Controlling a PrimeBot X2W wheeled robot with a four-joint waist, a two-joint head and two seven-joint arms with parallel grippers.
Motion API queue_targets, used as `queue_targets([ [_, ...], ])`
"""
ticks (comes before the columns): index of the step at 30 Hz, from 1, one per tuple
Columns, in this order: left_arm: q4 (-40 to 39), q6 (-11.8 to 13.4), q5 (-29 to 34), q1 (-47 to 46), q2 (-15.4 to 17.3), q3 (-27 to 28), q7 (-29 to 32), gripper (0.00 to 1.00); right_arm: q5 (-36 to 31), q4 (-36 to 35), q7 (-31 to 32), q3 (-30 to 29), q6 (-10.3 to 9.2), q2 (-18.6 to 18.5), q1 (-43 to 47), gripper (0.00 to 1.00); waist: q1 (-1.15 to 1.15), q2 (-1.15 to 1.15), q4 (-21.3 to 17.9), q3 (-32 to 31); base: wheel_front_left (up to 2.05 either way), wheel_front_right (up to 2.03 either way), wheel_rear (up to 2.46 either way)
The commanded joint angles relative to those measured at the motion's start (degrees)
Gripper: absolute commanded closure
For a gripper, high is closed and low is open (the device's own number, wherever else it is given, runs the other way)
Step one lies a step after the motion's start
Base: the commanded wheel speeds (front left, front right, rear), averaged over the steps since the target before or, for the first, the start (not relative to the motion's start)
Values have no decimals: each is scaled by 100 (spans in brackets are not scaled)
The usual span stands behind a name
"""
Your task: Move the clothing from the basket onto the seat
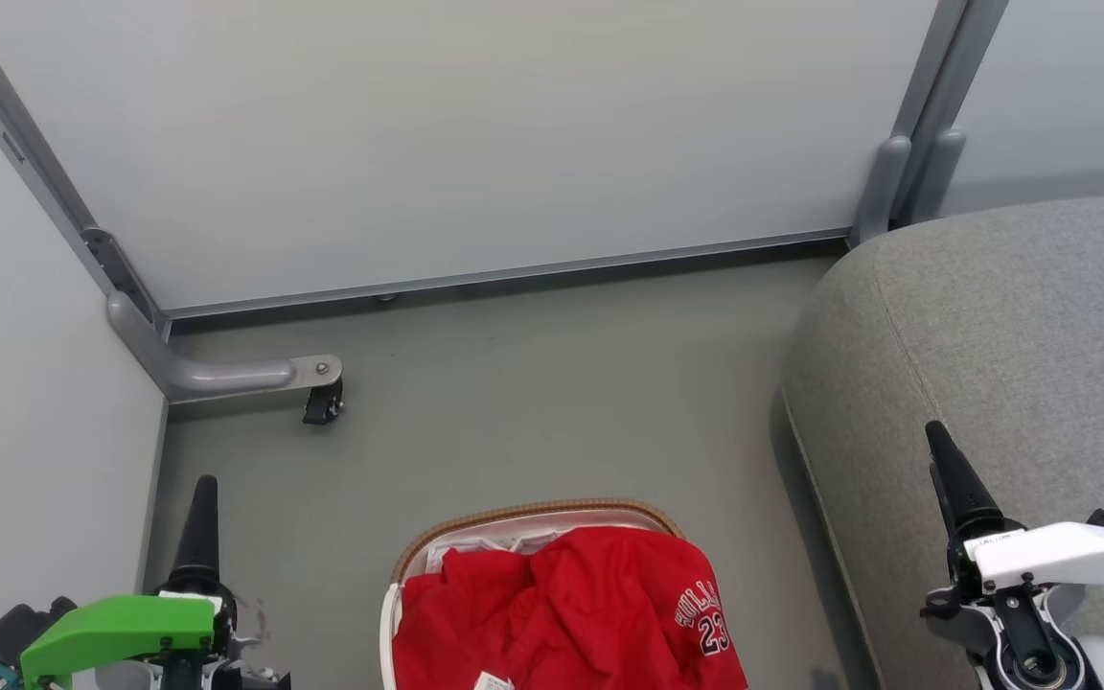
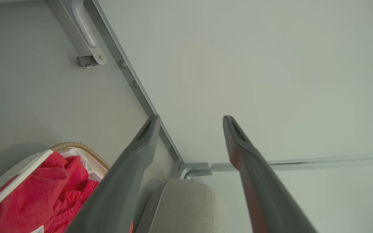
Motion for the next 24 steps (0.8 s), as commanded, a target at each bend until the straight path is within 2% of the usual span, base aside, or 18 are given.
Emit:
queue_targets([
  [1, -40, -20, 400, -210, 79, -32, -82, 0, -382, -58, -88, 50, 2, -71, -196, 0, 0, 0, 0, 4, 0, 0, 0],
  [3, -29, -20, 523, -213, 87, -42, -103, 0, -501, -58, -109, 74, 2, -78, -212, 0, 0, 0, -1, 6, 0, 0, 0],
  [9, 39, -23, 1465, -249, 114, -135, -276, 0, -1295, -62, -282, 220, 2, -127, -297, 0, 0, 0, 4, 10, 0, 0, 0],
  [11, 39, -23, 1465, -249, 114, -135, -276, 0, -1295, -62, -282, 220, 2, -127, -297, 0, 0, 0, 4, 10, 0, 0, 0],
  [12, 101, -24, 1849, -268, 118, -182, -352, 0, -1630, -17, -360, 308, 2, -167, -340, 0, 0, 0, 7, 11, 0, 0, 0],
  [24, 244, 60, 2894, -270, 153, -322, -575, 0, -2622, 102, -582, 456, 2, -190, -471, 0, 0, 0, 9, 25, 0, 0, 0],
])
